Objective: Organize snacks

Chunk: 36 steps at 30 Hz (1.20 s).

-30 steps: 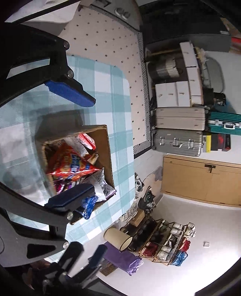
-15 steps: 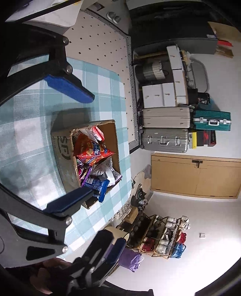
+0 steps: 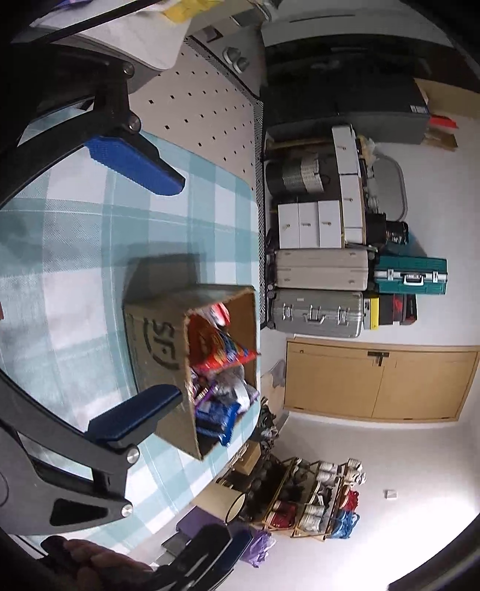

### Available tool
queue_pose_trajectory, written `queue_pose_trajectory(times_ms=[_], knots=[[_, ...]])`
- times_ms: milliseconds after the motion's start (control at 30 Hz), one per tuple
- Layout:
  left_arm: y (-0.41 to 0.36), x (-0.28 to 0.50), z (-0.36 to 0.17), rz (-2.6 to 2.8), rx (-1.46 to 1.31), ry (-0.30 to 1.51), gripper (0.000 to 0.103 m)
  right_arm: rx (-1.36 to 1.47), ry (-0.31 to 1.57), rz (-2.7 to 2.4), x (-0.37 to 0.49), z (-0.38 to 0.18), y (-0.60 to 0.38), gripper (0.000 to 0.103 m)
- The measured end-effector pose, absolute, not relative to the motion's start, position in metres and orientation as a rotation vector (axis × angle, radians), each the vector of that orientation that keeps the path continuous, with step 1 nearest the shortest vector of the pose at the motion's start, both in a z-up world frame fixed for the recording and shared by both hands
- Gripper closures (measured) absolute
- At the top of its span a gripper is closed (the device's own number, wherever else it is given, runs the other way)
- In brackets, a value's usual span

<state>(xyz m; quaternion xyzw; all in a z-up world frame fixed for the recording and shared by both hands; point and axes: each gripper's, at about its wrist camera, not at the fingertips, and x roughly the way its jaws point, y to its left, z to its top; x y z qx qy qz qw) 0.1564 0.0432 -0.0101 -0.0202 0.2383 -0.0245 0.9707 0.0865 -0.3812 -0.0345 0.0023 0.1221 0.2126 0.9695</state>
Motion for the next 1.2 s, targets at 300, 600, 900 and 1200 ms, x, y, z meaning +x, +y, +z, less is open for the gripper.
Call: queue_pose_trajectory(times_ms=[300, 600, 900, 1200], knots=[[0.058, 0.161, -0.052, 0.012, -0.035, 0.451, 0.001, 0.004, 0.259, 0.379, 0.089, -0.067, -0.388, 0.001], [0.057, 0.166, -0.078, 0.079, -0.006, 0.425, 0.001, -0.010, 0.276, 0.325, 0.094, -0.092, -0.396, 0.001], [0.053, 0.169, -0.087, 0.100, 0.005, 0.370, 0.001, -0.006, 0.266, 0.280, 0.099, -0.116, -0.406, 0.001], [0.056, 0.161, -0.086, 0.081, -0.009, 0.311, 0.001, -0.028, 0.295, 0.273, 0.105, -0.121, -0.402, 0.001]])
